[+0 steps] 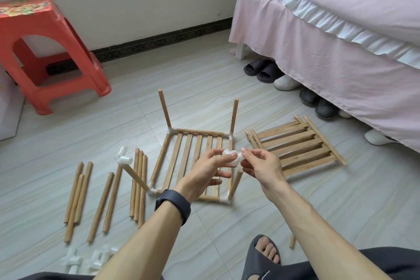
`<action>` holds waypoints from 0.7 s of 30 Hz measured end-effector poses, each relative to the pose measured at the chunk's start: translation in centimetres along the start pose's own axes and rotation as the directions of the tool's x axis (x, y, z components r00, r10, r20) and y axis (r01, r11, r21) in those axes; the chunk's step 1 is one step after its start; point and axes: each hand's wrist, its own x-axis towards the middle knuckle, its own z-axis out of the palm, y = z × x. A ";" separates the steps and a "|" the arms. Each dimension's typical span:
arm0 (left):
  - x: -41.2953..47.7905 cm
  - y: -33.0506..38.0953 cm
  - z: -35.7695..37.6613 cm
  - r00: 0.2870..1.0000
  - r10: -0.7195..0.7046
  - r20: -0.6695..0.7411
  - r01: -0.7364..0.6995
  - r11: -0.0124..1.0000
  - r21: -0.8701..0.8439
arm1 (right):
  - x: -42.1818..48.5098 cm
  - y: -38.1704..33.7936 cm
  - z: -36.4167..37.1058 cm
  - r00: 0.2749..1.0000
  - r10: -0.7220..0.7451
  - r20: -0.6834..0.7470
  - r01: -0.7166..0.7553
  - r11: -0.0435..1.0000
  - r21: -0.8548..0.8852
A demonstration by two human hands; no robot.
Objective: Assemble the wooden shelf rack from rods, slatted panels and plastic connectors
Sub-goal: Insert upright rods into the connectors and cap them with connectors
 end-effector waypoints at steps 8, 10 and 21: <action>0.7 -0.1 0.4 0.996 -0.080 0.042 0.081 0.997 -0.009 | -0.4 -0.3 -0.5 0.985 0.040 0.170 -0.036 0.999 -0.026; 0.9 -0.3 0.8 0.993 -0.114 0.033 0.113 0.993 0.029 | -0.4 -0.3 -0.6 0.983 0.021 0.183 -0.013 0.999 -0.041; 1.4 -1.0 1.9 0.998 -0.029 -0.058 0.040 0.976 0.212 | 1.0 0.2 -1.6 0.998 -0.064 -0.002 0.059 0.935 -0.350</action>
